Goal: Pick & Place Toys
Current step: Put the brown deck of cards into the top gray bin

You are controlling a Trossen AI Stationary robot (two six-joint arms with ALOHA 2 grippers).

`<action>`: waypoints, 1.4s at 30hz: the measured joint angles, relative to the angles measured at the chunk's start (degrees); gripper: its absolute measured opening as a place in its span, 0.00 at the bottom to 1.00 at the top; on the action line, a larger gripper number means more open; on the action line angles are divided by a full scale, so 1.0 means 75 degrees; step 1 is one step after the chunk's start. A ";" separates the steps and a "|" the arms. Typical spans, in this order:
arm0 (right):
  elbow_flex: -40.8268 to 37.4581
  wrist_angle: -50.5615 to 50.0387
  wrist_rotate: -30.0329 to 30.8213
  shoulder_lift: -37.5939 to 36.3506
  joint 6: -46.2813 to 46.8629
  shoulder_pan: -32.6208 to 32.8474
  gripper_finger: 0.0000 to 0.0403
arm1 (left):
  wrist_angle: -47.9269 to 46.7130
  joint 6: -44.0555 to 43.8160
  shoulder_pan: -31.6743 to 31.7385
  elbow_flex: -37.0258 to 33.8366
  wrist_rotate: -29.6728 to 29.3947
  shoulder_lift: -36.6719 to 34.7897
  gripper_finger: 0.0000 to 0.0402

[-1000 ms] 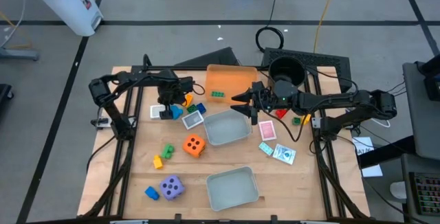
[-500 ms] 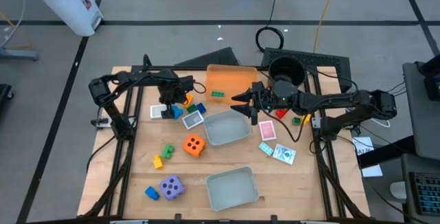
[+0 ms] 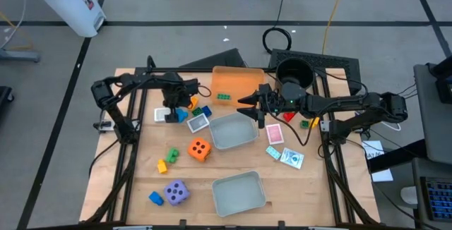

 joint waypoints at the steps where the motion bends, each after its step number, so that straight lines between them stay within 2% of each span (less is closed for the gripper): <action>1: 0.0000 0.0000 0.0000 0.0000 0.0000 0.0001 0.52 | 0.0000 -0.0003 -0.0003 -0.0105 0.0000 0.0000 1.00; 13: 0.0000 0.0003 0.0026 0.0000 -0.0058 -0.0001 0.52 | 0.0336 -0.0841 -0.0023 -0.0906 -0.0030 0.0000 1.00; 33: 0.0000 0.0015 0.0032 0.0000 0.0004 -0.0001 0.52 | 0.0568 -0.1109 -0.0029 -0.0928 -0.0149 0.0000 0.99; 36: 0.0000 0.0017 0.0032 0.0000 0.0006 -0.0001 0.52 | 0.0572 -0.1134 -0.0029 -0.0928 -0.0143 0.0000 0.94; 42: 0.0000 0.0017 0.0032 0.0000 0.0006 -0.0001 0.52 | 0.0641 -0.1162 -0.0029 -0.0925 -0.0171 0.0000 0.78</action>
